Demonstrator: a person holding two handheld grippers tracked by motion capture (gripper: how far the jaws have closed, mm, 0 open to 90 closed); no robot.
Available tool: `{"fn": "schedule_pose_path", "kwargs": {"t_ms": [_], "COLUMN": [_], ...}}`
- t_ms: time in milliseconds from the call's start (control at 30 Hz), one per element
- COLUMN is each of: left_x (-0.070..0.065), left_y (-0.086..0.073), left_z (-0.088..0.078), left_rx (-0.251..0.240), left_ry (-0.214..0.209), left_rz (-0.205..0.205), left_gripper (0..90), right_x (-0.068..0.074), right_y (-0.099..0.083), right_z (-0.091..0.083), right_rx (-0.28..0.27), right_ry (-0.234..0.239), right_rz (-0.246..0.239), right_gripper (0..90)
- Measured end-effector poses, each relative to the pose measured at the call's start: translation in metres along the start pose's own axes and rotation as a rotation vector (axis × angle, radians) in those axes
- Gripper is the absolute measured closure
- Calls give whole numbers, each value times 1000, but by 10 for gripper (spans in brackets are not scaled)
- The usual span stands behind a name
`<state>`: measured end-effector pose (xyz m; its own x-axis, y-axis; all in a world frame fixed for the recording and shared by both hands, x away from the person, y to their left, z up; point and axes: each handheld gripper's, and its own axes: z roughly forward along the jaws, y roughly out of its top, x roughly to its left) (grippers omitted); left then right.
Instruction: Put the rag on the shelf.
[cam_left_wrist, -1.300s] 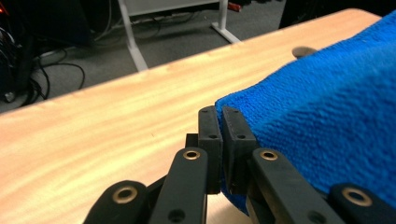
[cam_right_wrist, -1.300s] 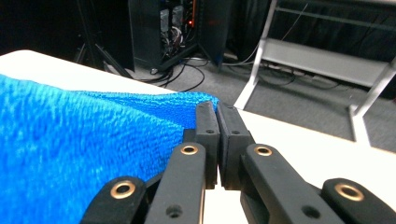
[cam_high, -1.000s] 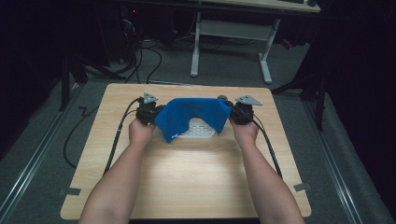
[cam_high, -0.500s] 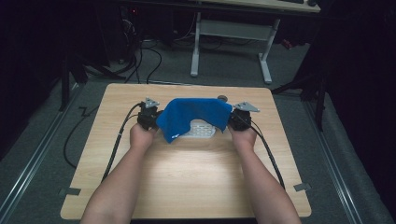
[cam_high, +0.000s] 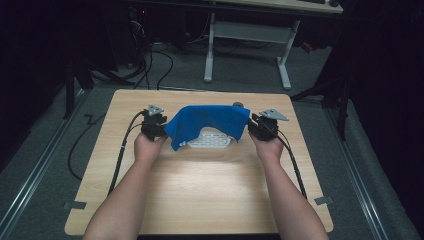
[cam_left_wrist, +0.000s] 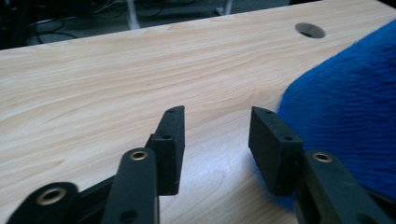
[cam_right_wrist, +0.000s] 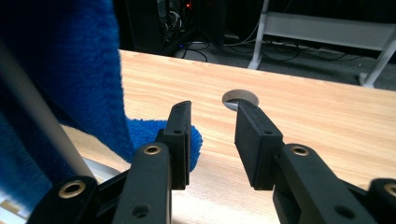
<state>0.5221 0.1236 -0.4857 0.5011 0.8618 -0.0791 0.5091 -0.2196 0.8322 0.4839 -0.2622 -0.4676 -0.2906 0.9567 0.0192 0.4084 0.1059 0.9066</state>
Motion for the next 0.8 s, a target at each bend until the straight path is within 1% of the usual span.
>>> {"fn": "schedule_pose_path", "kwargs": {"t_ms": [33,67,133,267,367,467,533,567,700,800], "left_x": [0,1,2,2,3,4,3,3,1,0], "left_y": [-1,-4,-5,-8,-10,-12,-14,-14,-19,-23], "left_z": [-1,-4,-6,-10,-13,-16,-18,-18,-23,-28], "left_rx": [-1,-3,-1,-2,-7,-9,-13,-14,-14,-17], "left_ry": [8,7,10,18,25,37,50,55,81,96], "left_rz": [-5,-9,-4,-5,-3,-1,2,2,15,10], "left_gripper": [559,561,561,562,562,558,557,557,548,546], "right_x": [0,-1,-2,-8,-11,-10,-9,-8,-8,-8], "right_y": [0,1,1,0,-3,-5,-5,-5,-10,-14], "right_z": [0,-4,-7,-13,-15,-17,-18,-19,-22,-25], "right_rx": [0,-12,-16,-12,5,13,15,9,8,24], "right_ry": [0,-5,-12,-33,-43,-43,-43,-40,-41,-47], "right_rz": [0,3,1,10,13,-5,-6,-14,-13,-17], "right_gripper": [665,654,642,637,637,636,636,636,638,638]}}
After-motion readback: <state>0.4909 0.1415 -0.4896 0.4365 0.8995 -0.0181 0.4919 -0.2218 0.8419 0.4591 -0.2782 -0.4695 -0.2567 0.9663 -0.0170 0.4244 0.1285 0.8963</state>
